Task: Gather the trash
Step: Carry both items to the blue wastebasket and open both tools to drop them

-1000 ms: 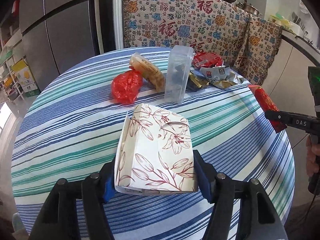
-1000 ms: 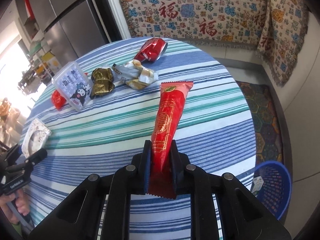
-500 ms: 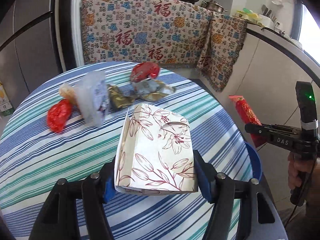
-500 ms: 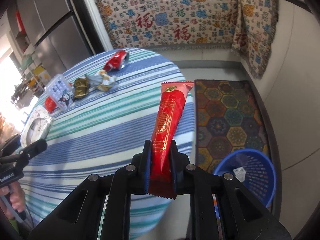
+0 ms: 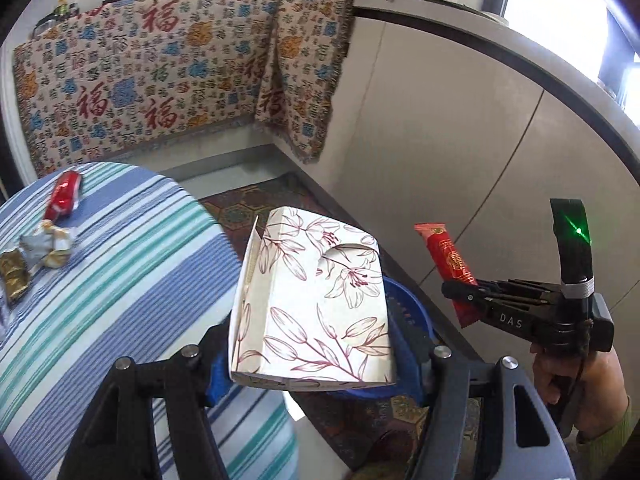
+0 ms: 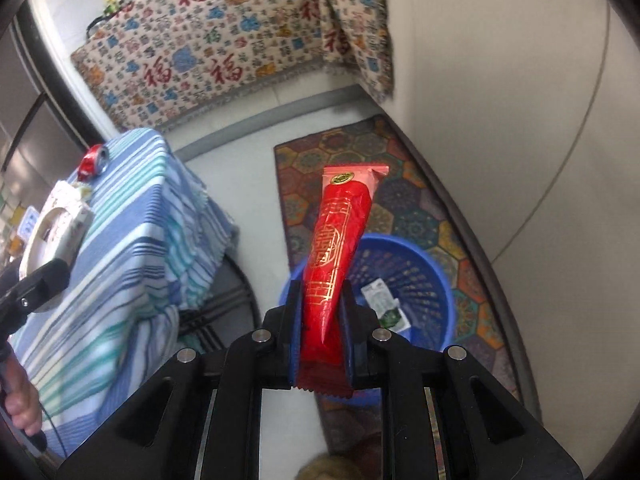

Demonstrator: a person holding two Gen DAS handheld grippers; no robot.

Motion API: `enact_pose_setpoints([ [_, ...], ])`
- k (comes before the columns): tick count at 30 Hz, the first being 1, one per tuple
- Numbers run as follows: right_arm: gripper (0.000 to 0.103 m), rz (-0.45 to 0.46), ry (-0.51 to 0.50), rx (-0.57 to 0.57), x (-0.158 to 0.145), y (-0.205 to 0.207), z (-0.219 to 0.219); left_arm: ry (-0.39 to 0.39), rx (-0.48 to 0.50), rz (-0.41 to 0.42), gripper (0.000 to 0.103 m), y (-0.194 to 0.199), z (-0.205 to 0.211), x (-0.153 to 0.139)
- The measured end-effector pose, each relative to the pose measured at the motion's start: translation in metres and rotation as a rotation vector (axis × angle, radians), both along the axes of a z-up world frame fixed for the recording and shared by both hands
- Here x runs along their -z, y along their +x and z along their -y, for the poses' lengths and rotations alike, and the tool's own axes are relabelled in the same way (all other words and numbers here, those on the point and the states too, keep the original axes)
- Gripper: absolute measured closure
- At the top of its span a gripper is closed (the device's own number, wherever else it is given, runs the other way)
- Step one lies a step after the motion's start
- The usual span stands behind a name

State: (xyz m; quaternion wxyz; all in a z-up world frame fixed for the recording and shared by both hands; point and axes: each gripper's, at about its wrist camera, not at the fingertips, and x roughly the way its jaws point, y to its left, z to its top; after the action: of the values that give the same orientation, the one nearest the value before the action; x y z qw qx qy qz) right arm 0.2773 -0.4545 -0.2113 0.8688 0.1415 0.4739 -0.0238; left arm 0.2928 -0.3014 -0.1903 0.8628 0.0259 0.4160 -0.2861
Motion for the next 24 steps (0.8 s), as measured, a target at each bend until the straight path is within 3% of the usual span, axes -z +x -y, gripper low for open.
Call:
enact_pose_setpoints([
  [9, 0.087, -0.042, 0.006, 0.007, 0.021, 0.001, 0.031, 0.014, 0.094, -0.076, 0.036, 0.022, 0.079, 0.045],
  [16, 0.087, -0.068, -0.001, 0.024, 0.031, -0.001, 0.039, 0.029, 0.111, -0.124, 0.036, 0.037, 0.101, 0.074],
  [24, 0.084, -0.075, -0.009, 0.018, 0.040, 0.001, 0.041, 0.009, 0.145, -0.157, 0.033, 0.046, 0.115, 0.085],
])
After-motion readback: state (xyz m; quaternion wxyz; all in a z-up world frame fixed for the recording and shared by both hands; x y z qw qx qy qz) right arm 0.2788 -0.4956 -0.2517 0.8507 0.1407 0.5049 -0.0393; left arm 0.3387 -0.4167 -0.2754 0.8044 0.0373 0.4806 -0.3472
